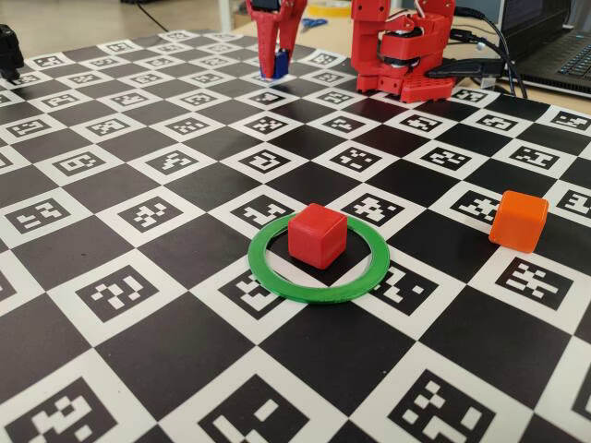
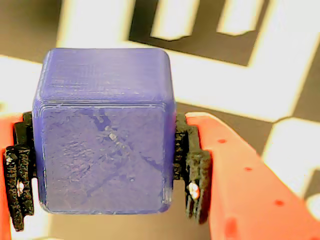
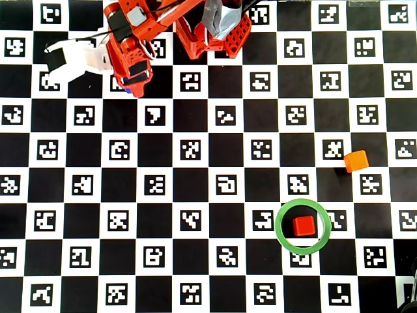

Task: Grab the red cube then put it in the green circle then put the blue cube on top and finally the orange cube on top

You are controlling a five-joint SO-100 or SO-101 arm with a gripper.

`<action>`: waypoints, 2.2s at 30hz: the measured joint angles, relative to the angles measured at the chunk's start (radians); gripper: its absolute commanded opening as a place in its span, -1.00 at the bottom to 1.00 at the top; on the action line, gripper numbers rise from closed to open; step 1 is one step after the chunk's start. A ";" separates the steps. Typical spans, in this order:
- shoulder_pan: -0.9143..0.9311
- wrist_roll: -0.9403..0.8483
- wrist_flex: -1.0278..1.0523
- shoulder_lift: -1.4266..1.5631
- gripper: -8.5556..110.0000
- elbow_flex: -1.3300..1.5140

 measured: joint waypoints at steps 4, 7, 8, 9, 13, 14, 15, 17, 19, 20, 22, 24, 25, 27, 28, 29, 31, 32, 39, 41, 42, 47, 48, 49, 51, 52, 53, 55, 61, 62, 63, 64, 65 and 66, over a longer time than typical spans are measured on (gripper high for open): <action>-0.132 0.161 0.101 0.011 -0.68 -0.106; -0.261 0.324 0.189 0.011 -0.68 -0.192; -0.310 0.383 0.215 0.011 -0.68 -0.216; -0.364 0.442 0.239 0.011 -0.69 -0.242; -0.583 0.664 0.304 0.011 -0.69 -0.333; -0.638 0.721 0.318 0.009 -0.69 -0.359; -0.689 0.784 0.328 -0.002 -0.69 -0.391; -0.776 0.891 0.350 -0.046 -0.70 -0.460; -0.854 0.999 0.359 -0.094 -0.70 -0.525; -0.888 1.040 0.362 -0.120 -0.70 -0.557; -0.954 1.100 0.373 -0.178 -0.70 -0.627; -1.000 1.150 0.383 -0.230 -0.70 -0.699; -1.020 1.178 0.393 -0.258 -0.70 -0.738; -1.062 1.209 0.411 -0.316 -0.70 -0.818; -1.083 1.229 0.419 -0.347 -0.70 -0.859; -1.104 1.250 0.428 -0.380 -0.70 -0.899; -1.146 1.281 0.448 -0.443 -0.70 -0.974; -1.169 1.299 0.454 -0.476 -0.70 -1.006; -1.327 1.411 0.474 -0.676 -0.70 -1.207; -1.362 1.443 0.474 -0.729 -0.70 -1.264; -1.378 1.457 0.476 -0.756 -0.70 -1.287; -1.433 1.511 0.476 -0.868 -0.70 -1.413; -1.437 1.519 0.476 -0.884 -0.70 -1.431; -1.442 1.523 0.476 -0.900 -0.70 -1.453; -1.447 1.528 0.476 -0.925 -0.70 -1.485; -1.447 1.532 0.477 -0.937 -0.70 -1.503; -1.447 1.537 0.476 -0.954 -0.70 -1.520; -1.447 1.532 0.463 -0.988 -0.70 -1.551; -1.447 1.537 0.454 -1.101 -0.71 -1.654; -1.447 1.539 0.451 -1.121 -0.71 -1.674; -1.447 1.539 0.445 -1.138 -0.71 -1.690; -1.447 1.543 0.440 -1.154 -0.71 -1.707; -1.447 1.548 0.436 -1.169 -0.71 -1.721; -1.447 1.548 0.430 -1.183 -0.71 -1.733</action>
